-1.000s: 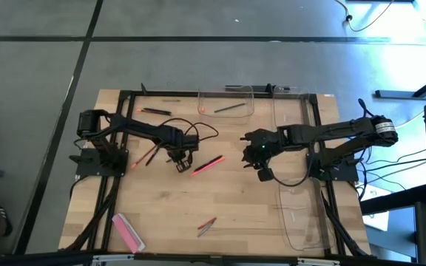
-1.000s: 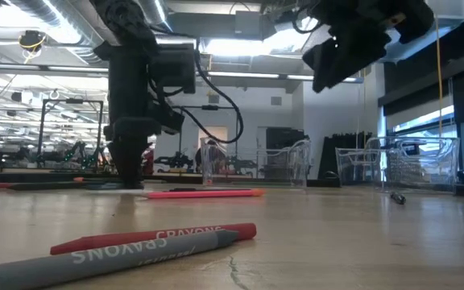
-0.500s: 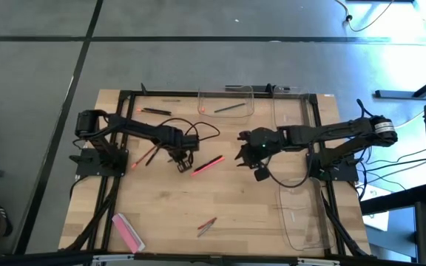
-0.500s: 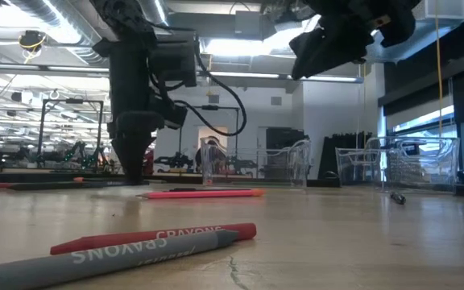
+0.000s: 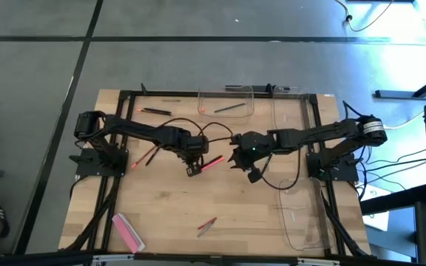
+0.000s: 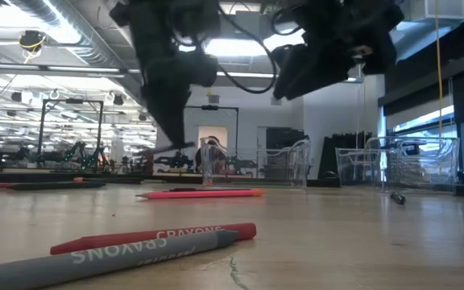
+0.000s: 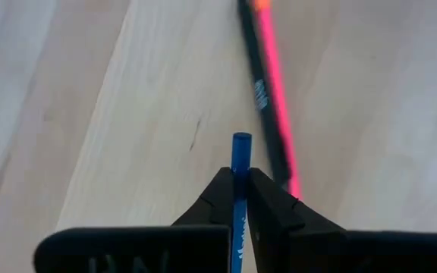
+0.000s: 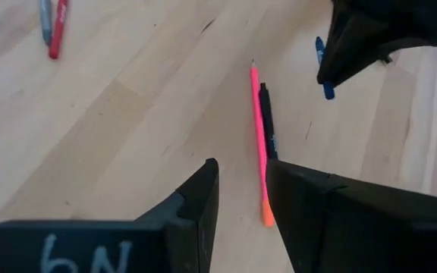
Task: Sort crayons/erasers/pens/pencils in bins
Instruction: Put the blue crayon into the top right transparent bin
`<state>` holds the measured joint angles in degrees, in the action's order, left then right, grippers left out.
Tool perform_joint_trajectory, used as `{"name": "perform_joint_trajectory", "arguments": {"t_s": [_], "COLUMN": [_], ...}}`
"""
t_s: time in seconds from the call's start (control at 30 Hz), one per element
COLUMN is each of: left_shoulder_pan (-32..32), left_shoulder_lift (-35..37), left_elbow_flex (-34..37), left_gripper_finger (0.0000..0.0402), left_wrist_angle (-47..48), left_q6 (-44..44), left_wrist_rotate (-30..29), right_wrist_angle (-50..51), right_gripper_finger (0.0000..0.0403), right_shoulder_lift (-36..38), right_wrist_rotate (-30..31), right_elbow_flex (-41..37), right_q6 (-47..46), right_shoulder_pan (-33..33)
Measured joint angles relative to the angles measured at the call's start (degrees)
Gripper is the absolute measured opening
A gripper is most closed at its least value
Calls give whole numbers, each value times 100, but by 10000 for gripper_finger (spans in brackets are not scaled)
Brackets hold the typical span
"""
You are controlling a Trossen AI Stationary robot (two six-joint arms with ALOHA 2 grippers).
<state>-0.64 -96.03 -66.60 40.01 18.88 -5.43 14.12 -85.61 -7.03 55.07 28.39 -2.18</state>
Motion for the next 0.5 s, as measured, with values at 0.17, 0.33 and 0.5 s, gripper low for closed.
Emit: {"name": "perform_joint_trajectory", "arguments": {"t_s": [0.17,0.33,0.5], "left_shoulder_pan": [119,227,290], "left_shoulder_lift": [0,2,7], "left_elbow_flex": [-354,-586,-676], "left_gripper_finger": [11,11,11], "left_wrist_angle": [-2,-3,-27], "left_q6": [-150,-231,-259], "left_wrist_rotate": [35,54,61], "right_wrist_angle": [-615,-1348,-1883], "right_gripper_finger": [113,113,113], "right_shoulder_lift": [-344,-634,-852], "right_wrist_rotate": [152,539,558], "right_elbow_flex": [0,0,0], "right_q6": [479,810,1091], "right_shoulder_pan": [-40,-37,-37]}}
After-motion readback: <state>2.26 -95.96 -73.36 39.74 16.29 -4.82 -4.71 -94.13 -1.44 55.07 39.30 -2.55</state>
